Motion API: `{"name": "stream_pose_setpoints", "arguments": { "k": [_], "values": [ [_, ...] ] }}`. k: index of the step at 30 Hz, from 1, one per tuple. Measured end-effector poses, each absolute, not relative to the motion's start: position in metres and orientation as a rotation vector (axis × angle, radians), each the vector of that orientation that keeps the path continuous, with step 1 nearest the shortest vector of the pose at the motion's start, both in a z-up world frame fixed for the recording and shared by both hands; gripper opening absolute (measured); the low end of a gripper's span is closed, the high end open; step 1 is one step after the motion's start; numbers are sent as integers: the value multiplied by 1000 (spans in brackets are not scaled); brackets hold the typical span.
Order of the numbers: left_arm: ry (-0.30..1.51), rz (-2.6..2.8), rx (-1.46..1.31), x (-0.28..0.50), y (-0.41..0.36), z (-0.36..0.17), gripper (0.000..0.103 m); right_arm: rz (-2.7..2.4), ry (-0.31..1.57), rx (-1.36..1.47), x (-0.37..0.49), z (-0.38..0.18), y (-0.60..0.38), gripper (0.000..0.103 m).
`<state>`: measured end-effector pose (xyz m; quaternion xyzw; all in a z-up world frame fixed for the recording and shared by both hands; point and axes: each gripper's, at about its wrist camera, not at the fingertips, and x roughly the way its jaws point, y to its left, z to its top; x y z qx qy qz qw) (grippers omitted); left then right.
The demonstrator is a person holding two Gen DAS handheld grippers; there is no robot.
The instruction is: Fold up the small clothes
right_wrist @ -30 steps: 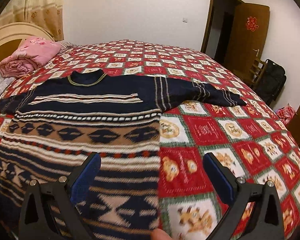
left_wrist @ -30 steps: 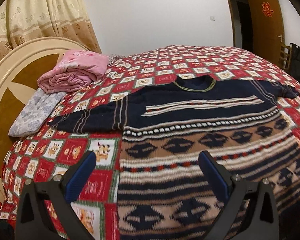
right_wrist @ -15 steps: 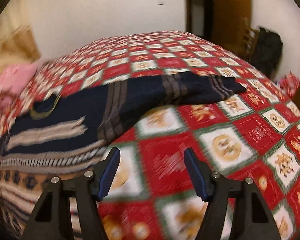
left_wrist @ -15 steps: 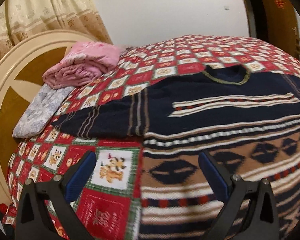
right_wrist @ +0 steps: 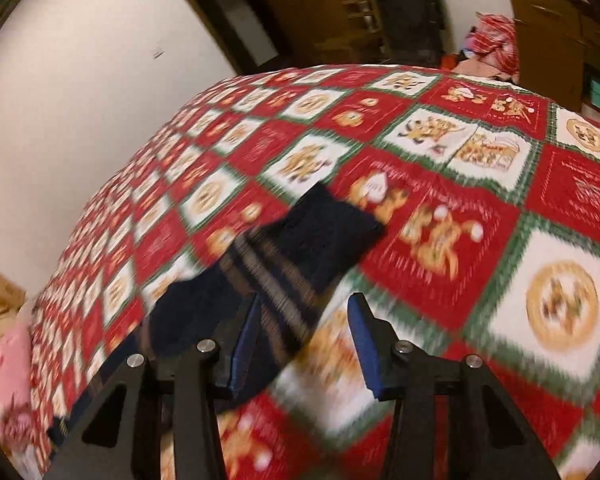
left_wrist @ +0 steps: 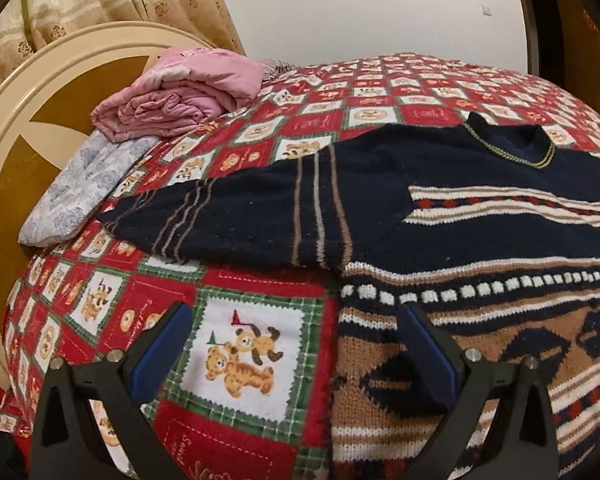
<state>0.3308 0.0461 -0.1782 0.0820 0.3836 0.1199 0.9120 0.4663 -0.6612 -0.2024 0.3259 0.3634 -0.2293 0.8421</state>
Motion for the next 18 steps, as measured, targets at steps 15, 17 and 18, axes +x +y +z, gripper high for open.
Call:
{"name": "stream_pose_setpoints", "arguments": {
  "k": [15, 17, 18],
  "values": [
    [824, 141, 130, 332, 19, -154, 103, -466, 794, 614, 502, -217, -680, 13],
    [829, 99, 108, 331, 15, -153, 103, -444, 779, 584, 503, -207, -669, 13],
    [829, 85, 107, 330, 13, -153, 103, -420, 766, 551, 502, -197, -658, 12]
  ]
}}
